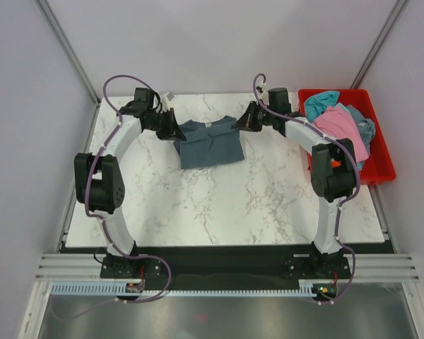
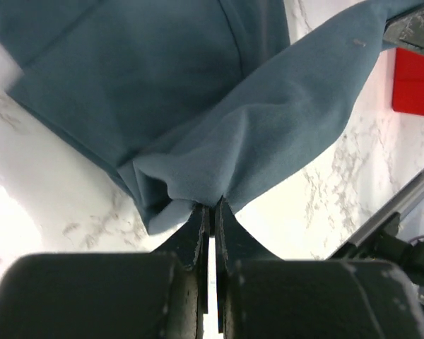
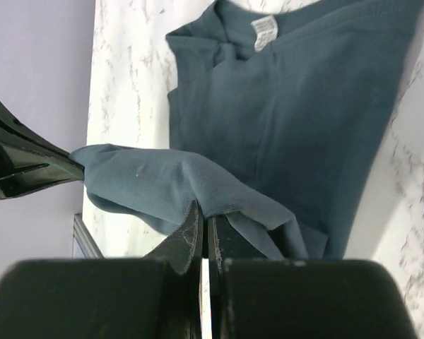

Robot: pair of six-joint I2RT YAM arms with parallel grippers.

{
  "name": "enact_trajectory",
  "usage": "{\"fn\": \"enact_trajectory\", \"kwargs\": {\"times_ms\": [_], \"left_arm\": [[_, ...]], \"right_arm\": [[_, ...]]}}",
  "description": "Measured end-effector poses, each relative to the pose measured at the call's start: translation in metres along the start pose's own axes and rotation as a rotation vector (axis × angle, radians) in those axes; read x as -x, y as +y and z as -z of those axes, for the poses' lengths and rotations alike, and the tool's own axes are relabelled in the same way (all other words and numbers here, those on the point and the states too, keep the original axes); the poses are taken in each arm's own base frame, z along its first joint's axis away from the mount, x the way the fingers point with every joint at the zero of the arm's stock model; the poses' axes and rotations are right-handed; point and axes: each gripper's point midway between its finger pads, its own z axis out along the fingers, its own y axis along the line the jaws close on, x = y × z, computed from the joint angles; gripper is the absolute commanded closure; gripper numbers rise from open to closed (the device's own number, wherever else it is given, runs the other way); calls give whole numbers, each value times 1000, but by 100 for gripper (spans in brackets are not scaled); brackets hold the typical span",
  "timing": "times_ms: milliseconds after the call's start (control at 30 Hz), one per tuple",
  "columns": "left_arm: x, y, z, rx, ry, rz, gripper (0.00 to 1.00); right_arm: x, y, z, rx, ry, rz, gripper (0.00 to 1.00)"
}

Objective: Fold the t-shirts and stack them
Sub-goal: Fold the tshirt

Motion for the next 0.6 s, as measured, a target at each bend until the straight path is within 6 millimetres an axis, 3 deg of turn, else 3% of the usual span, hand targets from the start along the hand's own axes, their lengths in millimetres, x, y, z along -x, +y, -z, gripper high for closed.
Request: {"fn": "enact_trajectory", "kwargs": {"times_ms": [300, 600], "left_arm": [[50, 35, -43, 81, -44, -60, 98], [71, 56, -64, 139, -73, -77, 98]], "right_arm": [[19, -32, -45, -11, -13, 0, 100], [43, -38, -67, 8, -62, 28, 100]]}}
